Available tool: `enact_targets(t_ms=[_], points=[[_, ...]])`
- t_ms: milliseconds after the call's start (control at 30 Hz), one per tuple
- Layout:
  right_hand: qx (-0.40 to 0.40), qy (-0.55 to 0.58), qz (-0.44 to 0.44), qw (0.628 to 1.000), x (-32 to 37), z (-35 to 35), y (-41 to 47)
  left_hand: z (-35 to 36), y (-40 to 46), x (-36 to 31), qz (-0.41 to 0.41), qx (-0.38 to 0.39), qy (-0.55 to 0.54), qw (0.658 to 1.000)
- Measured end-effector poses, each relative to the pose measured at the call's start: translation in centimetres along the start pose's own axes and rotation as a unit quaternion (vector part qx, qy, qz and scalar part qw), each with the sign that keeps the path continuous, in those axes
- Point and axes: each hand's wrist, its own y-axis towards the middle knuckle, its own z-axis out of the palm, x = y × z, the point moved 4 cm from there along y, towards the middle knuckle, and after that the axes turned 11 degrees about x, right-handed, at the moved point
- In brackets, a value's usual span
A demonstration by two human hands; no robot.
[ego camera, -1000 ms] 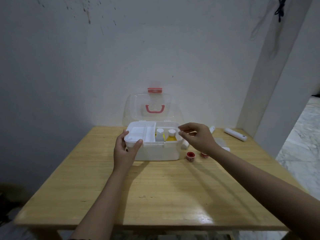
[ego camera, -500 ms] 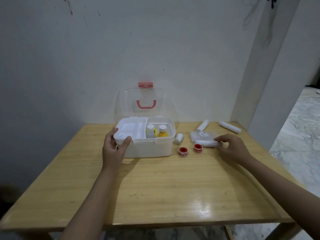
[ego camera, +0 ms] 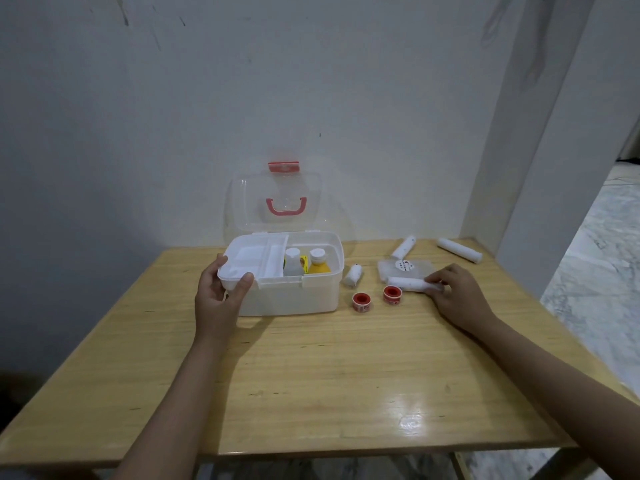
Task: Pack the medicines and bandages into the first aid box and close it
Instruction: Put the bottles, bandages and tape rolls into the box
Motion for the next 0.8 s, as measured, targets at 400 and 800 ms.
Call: enact_targets(t_ms=[400,800], points=[[-0.046,0.043,-0.157,0.985,12.7,-5.6,3.0,0.0,-0.1,-0.1,0.005,0.001,-0.001,1.000],[0.181,-0.073,-0.232,0.953,27.4,1.1,12.5,-0.5,-0.1,-0.2,-0.003,0.013,-0.013,1.000]])
